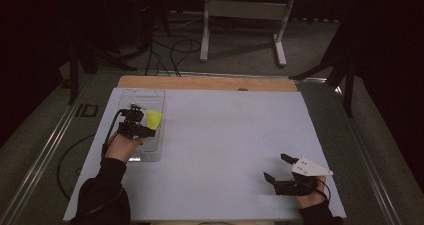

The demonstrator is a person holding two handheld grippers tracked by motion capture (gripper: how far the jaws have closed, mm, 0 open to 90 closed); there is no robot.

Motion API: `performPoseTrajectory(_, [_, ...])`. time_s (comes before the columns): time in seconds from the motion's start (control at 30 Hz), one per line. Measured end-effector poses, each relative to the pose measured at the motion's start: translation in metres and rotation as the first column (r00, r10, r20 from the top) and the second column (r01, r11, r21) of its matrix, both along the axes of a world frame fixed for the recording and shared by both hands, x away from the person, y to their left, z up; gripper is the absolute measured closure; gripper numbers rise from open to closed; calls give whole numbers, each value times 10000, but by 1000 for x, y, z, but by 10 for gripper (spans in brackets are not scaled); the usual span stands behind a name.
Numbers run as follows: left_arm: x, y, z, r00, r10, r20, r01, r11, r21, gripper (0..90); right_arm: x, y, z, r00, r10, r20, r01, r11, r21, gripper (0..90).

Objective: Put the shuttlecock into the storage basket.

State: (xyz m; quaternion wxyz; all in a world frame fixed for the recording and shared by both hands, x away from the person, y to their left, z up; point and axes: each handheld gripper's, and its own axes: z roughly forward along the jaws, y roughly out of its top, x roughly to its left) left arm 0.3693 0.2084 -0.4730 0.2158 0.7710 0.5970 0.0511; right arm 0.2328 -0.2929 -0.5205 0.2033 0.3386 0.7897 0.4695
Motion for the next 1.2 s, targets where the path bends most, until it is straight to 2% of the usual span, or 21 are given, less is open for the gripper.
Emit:
performPoseTrajectory(0.13, [0,0,-1,9997,-126,-200,127,9999,45,651,0,0,0,10000,3,14,-3,10000,-10,93])
performPoseTrajectory(0.27, [1,-2,-4,9990,-292,-336,289,9995,-90,624,0,0,0,10000,8,11,-8,10000,-4,93])
performPoseTrajectory(0.4, [2,-2,-5,9984,-393,-411,381,9989,-286,554,0,0,0,10000,-10,9,10,10000,-2,93])
performPoseTrajectory(0.57, [1,2,0,9999,-111,-77,109,9996,-266,473,0,0,0,10000,-1,18,1,10000,-6,93])
performPoseTrajectory(0.67, [1,4,4,10000,-28,52,29,9999,-124,395,0,0,1,10000,-7,12,7,10000,-7,93])
performPoseTrajectory(0.7, [-1,5,8,9997,48,254,-50,10000,75,360,0,0,1,10000,-13,14,13,10000,-4,93])
performPoseTrajectory(0.8, [-2,5,14,9992,59,403,-68,9997,223,314,0,0,1,10000,-10,16,10,10000,-21,93])
performPoseTrajectory(0.87, [-3,3,19,9985,72,548,-99,9988,489,294,0,0,1,10000,-11,34,11,10000,-39,93])
performPoseTrajectory(0.93, [-4,3,23,9978,151,640,-181,9988,464,245,0,0,1,10000,-13,49,13,10000,-37,93])
performPoseTrajectory(1.03, [-6,5,29,9971,53,758,-63,9999,139,156,0,0,1,10000,-19,46,19,10000,-27,93])
performPoseTrajectory(1.2, [-8,4,37,9950,-49,998,50,10000,-4,115,0,0,1,10000,-11,57,11,10000,-40,94])
